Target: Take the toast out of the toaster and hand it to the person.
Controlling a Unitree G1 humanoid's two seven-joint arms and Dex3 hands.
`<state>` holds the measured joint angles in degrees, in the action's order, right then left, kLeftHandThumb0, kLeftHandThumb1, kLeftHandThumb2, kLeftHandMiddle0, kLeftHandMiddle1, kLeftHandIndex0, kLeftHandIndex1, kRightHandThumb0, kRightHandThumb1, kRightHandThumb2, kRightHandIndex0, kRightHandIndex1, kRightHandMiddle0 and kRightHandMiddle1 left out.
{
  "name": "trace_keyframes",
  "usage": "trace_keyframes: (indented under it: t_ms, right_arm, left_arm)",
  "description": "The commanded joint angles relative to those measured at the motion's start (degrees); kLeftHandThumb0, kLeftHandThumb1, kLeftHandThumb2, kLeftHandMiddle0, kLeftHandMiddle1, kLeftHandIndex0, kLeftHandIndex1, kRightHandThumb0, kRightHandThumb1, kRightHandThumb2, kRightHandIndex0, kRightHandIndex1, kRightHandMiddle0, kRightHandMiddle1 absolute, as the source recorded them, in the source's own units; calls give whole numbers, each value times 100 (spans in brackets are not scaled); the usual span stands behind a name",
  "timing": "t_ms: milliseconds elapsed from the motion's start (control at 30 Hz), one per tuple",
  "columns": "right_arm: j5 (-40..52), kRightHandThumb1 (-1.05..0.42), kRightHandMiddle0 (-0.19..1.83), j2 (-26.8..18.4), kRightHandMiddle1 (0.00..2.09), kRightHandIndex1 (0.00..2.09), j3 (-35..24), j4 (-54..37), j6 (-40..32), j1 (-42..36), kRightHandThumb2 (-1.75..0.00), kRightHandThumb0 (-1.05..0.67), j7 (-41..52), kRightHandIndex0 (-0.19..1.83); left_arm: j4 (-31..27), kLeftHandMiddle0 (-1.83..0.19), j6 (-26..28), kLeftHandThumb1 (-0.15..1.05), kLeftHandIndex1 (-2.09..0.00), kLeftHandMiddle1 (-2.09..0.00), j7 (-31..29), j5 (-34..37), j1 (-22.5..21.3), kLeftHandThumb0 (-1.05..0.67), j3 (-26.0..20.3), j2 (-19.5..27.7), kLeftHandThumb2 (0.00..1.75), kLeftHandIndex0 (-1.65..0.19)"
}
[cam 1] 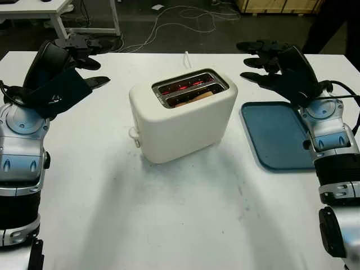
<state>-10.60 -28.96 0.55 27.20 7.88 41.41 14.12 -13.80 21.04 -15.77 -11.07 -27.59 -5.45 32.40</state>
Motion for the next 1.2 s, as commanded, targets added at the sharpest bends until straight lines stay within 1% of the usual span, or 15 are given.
trace_keyframes:
  t_ms: [0,200,333,533,733,800,867,1033,1167]
  right_arm:
    - [-35,-92,63,-19,0,1,-5,-35,7,-23,-8,-24,-37,70]
    - [-10,-92,63,-8,0,1,-7,-16,63,-32,-9,-24,-23,69]
    - [18,-92,62,24,0,0,-9,-42,19,-43,-10,-20,-12,68]
    - [50,-92,62,40,0,0,-16,1,107,-61,-10,-18,-33,68]
    - [90,-92,63,56,0,1,-42,29,125,-62,-10,-19,-35,68]
    - [75,-92,63,51,0,1,-36,24,115,-66,-10,-18,-46,68]
    - [88,-92,62,59,0,1,-43,39,137,-66,-10,-18,-47,68]
    - [84,-92,63,59,0,1,-44,17,145,-70,-10,-17,-45,69]
    - [66,-92,62,58,0,0,-43,-13,90,-74,-10,-17,-58,68]
  left_arm:
    - [7,-42,-30,89,-8,-82,1,-34,-14,-9,15,16,0,-68]
    - [0,-41,-4,90,-8,-82,6,-5,8,-10,-11,0,1,-67]
    - [18,-42,17,90,-8,-82,25,-37,5,-12,6,0,0,-68]
    - [65,-42,-19,90,-8,-82,17,-11,-9,-14,15,-19,0,-68]
    - [32,-42,71,90,-8,-81,19,9,-42,-14,32,-68,1,-67]
    - [58,-41,44,90,-8,-82,19,20,-45,-14,30,-80,1,-67]
    - [135,-42,-104,90,-8,-82,8,2,-32,-15,40,-48,1,-67]
    - [49,-41,28,91,-8,-82,21,1,-11,-15,2,-64,1,-67]
    - [66,-41,-36,90,-8,-82,18,9,-1,-14,-7,-52,1,-67]
